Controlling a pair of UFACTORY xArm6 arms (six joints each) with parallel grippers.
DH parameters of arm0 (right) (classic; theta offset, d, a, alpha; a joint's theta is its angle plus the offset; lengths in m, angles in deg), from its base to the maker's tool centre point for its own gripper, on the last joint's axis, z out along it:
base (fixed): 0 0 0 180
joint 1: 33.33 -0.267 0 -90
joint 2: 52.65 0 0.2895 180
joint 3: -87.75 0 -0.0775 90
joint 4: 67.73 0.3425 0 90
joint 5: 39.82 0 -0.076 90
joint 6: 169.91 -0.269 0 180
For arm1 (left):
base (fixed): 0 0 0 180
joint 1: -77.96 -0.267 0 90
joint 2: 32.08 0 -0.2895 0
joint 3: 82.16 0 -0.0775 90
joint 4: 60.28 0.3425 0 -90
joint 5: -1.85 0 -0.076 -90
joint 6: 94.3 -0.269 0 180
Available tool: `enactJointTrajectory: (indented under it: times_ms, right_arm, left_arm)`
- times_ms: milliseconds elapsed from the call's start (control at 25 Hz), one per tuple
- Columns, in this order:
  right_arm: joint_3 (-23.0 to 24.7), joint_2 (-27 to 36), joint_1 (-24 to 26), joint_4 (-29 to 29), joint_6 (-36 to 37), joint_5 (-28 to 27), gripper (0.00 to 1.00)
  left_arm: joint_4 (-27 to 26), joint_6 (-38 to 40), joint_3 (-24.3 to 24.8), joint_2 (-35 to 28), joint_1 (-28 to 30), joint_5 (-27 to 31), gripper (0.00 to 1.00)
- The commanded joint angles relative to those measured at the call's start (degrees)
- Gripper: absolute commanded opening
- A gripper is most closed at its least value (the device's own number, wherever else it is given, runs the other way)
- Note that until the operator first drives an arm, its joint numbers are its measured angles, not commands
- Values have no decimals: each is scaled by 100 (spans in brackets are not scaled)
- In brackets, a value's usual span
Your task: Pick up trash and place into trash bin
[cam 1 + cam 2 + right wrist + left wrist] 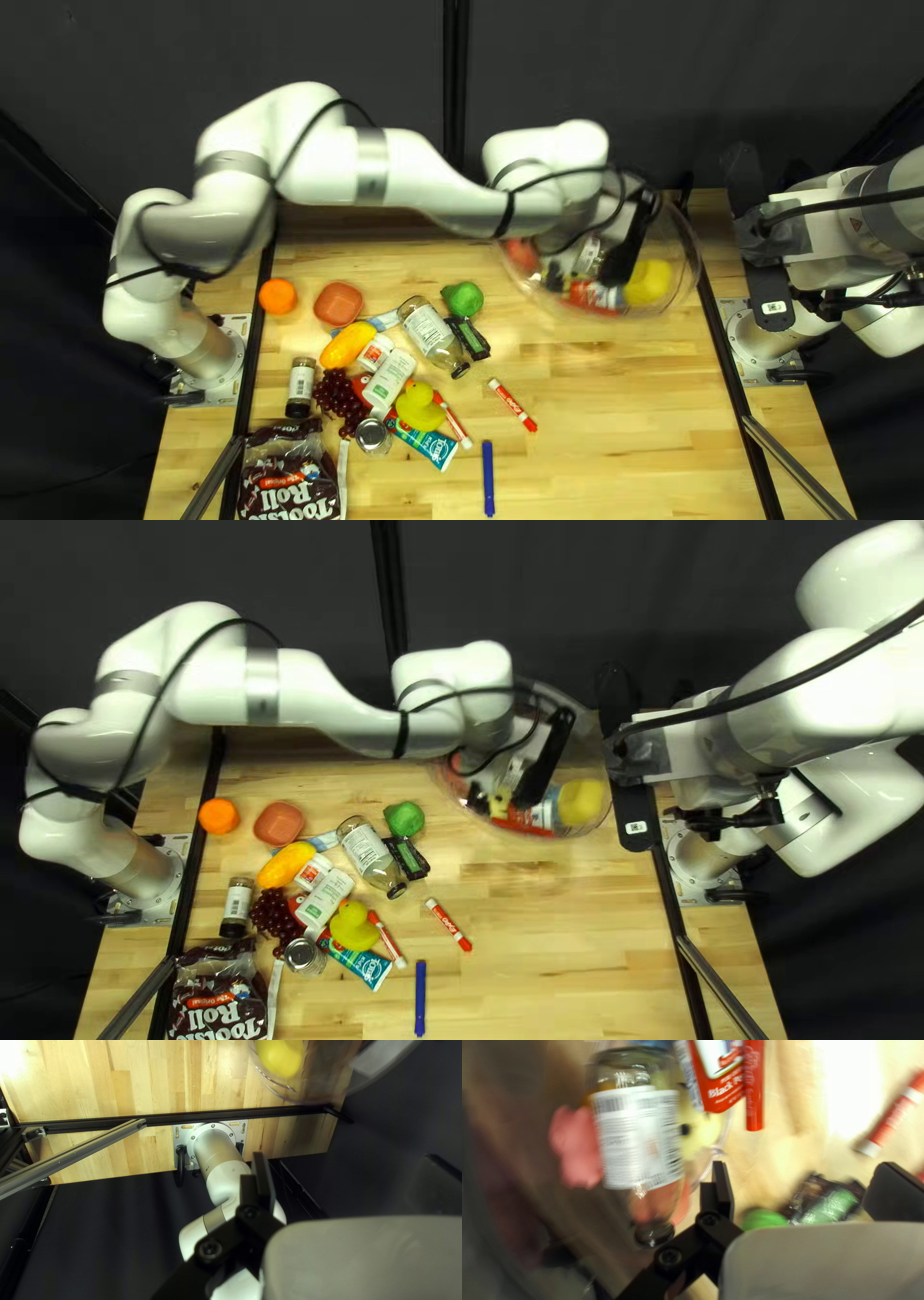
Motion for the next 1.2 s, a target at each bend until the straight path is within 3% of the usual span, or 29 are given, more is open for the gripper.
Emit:
enactJointTrajectory:
  times_ms: [40, 200, 400, 480, 600, 800, 960, 1040, 1120, 1200]
  right_arm:
    - [0, 0, 0, 0, 0, 0, 100]
    - [0, 0, 0, 0, 0, 0, 100]
    - [0, 0, 0, 0, 0, 0, 100]
    - [0, 0, 0, 0, 0, 0, 100]
    - [0, 0, 0, 0, 0, 0, 100]
    - [0, 0, 0, 0, 0, 0, 100]
    - [0, 0, 0, 0, 0, 0, 100]
    - [0, 0, 0, 0, 0, 0, 100]
    - [0, 0, 0, 0, 0, 0, 100]
    - [0, 0, 0, 0, 0, 0, 100]
  left_arm:
    - [-164, -515, 705, -371, 296, -91, 100]
    - [-69, -614, 786, -527, 248, 11, 100]
    - [323, -286, 348, -856, 350, 553, 100]
    - [617, 25, 227, -1209, 566, 850, 100]
    - [867, 361, 420, -1694, 903, 975, 100]
    - [1003, 862, 1319, -2436, 1641, 617, 100]
    - [925, 1180, 2800, -2967, 2253, -491, 100]
    - [888, 1247, 3288, -3041, 2376, -942, 100]
    - [844, 1282, 3616, -2993, 2463, -1333, 100]
    - [849, 1280, 3649, -2835, 2493, -1469, 100]
